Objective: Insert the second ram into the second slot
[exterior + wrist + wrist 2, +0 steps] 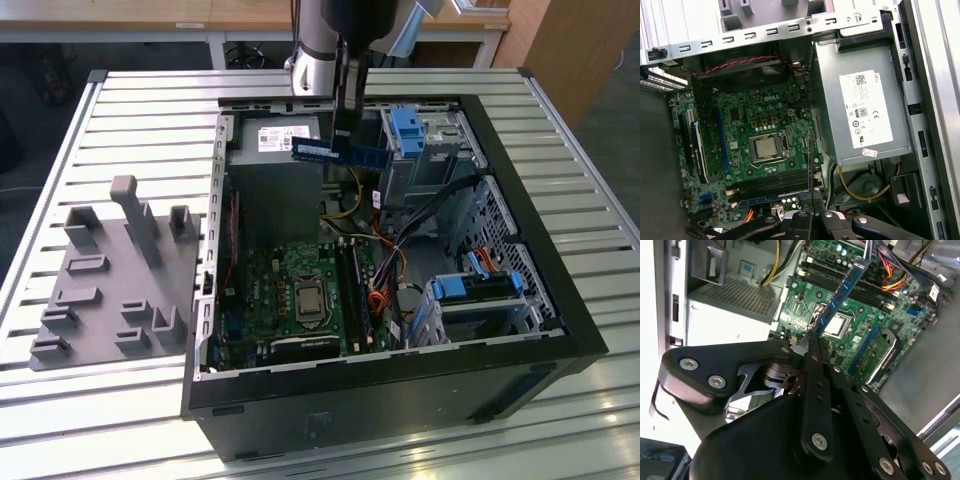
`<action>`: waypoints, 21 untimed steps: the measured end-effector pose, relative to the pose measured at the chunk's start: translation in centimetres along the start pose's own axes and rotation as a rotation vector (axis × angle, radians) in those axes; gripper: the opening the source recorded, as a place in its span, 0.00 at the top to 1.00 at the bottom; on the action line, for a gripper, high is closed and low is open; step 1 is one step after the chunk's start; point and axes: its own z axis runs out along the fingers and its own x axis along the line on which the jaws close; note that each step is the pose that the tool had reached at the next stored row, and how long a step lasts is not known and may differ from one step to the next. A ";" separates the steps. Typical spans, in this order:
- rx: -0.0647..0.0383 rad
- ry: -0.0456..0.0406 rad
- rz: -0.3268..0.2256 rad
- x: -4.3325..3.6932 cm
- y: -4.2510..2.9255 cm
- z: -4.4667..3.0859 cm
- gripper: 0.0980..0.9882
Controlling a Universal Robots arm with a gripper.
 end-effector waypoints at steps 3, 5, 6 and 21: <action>0.000 0.0000 0.001 0.75 -0.16 0.03 0.98; 0.000 0.0001 0.001 1.09 -0.23 0.04 0.98; 0.000 0.0001 0.001 1.27 -0.27 0.05 0.98; 0.003 0.0022 0.001 2.30 -0.49 0.12 0.98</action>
